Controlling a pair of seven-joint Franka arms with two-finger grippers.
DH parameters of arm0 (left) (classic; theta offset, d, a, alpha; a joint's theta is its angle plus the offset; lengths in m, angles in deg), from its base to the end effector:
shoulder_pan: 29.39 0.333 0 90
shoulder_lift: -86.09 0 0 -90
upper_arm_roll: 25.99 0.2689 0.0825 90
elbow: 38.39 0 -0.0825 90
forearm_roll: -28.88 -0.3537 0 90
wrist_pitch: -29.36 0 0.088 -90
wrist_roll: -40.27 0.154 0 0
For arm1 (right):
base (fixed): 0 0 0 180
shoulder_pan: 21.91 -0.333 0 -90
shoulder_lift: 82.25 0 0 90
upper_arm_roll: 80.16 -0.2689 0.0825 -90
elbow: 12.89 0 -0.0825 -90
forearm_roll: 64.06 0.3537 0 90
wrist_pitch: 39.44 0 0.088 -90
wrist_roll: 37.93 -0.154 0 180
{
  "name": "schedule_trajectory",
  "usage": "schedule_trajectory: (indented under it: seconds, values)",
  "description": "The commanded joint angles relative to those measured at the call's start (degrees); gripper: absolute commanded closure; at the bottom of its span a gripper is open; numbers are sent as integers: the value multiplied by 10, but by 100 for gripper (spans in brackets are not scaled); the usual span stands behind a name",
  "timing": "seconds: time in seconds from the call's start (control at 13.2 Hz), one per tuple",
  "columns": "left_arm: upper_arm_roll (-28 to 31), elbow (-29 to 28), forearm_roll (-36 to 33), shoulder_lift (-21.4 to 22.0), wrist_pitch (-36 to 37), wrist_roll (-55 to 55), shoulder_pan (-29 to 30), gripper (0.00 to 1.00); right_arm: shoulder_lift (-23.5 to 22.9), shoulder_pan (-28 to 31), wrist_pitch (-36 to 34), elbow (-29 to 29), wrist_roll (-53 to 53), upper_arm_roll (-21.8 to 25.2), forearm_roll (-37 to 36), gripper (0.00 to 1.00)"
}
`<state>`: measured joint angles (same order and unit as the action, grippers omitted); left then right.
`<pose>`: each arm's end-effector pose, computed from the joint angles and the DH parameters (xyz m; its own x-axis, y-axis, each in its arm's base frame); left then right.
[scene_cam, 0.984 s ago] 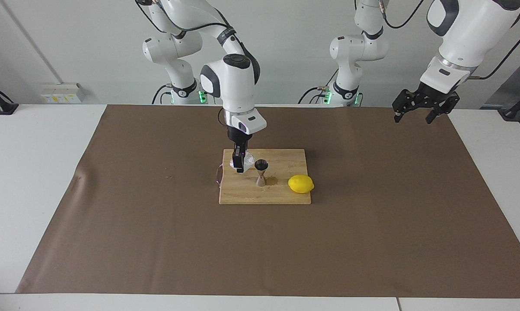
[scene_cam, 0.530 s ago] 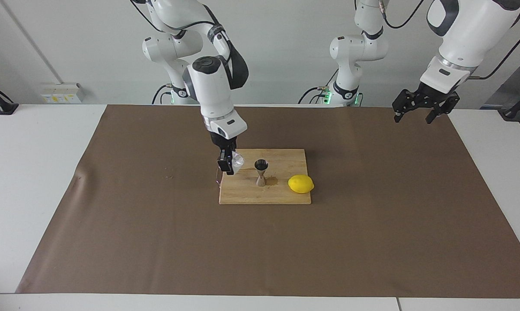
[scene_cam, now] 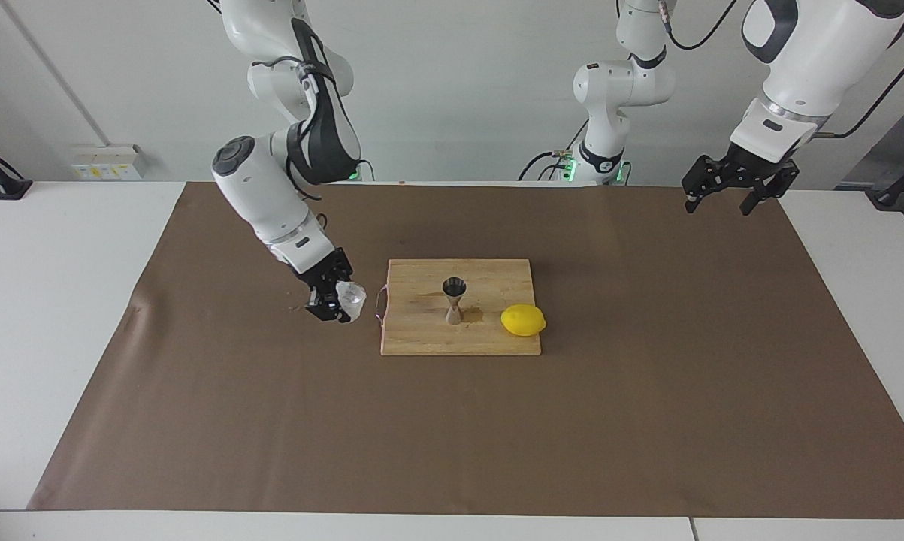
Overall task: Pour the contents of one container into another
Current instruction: 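Turn the white cup upright and carry it back with the right gripper, then lower the white cup onto the table and open the right gripper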
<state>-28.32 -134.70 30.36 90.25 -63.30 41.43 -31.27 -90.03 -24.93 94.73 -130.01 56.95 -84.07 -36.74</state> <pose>0.5070 -0.0417 0.5231 0.9957 -0.0923 0.0093 -0.0925 -0.9955 0.0227 0.5634 0.0910 0.3206 0.0709 0.9242 0.3752 0.9837 -0.1271 0.1271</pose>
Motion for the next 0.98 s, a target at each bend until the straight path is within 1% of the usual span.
schedule_trajectory:
  seconds: [0.0,0.08,0.23,0.45,0.68,0.91]
  values:
    - [-2,-6,-9,4,-1,-6,2,0,11,63,-34,-33,89,-8,68,100]
    - [-2,-6,-9,4,-1,-6,2,0,13,79,-52,-38,117,-8,94,100]
    - [-2,-6,-10,4,-1,-6,2,0,11,128,-73,-47,176,-8,111,100]
    - [-2,-6,-9,4,-1,-6,2,0,10,185,-87,-78,261,-8,150,100]
    - [-2,-6,-10,4,-1,-6,2,0,5,215,-96,-96,302,-8,152,100]
    - [-2,-6,-9,4,-1,-6,2,0,-31,239,-102,-100,361,-8,173,100]
